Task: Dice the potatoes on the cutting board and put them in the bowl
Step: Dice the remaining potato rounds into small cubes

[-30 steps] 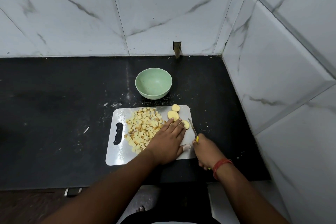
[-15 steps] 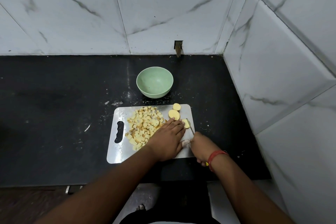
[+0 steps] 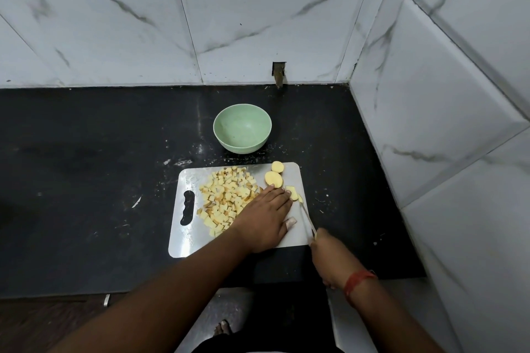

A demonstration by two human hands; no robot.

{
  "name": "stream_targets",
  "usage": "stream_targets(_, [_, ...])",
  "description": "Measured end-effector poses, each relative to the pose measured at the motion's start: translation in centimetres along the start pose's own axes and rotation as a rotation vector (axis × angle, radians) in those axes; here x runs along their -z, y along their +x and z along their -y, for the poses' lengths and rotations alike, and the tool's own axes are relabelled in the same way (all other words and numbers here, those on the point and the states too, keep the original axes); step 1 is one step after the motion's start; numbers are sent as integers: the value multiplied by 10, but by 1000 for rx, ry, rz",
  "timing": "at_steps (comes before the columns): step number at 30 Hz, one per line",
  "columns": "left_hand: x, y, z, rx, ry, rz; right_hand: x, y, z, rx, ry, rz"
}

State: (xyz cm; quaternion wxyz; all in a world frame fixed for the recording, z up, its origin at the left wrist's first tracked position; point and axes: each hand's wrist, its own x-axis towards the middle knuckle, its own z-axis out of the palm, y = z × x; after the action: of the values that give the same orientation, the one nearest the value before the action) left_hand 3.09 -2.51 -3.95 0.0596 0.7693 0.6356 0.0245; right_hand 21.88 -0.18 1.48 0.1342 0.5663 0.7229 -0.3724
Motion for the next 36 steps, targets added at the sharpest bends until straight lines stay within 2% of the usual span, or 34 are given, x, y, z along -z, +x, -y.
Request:
stream_targets(9, [3,0,6,-28,-11,-45,10,21,30,21,-45,-56])
stream_targets(12, [2,0,7,-48,8,-68,9,32,39,-74,-51,-18])
stream_targets(15, [1,0,8,-61,4,-74,9,35,43,-36,-170,51])
stream_targets(19, [3,0,7,-64,6,-88,10,33,41,78,-63,-33])
stream_targets(31, [2,1,-1,-37,34,-97,-7,3,8,35,-63,45])
stream_targets(36, [-1,-1,-1,-7,-20,-89,-1,0,21,-7,-9,-54])
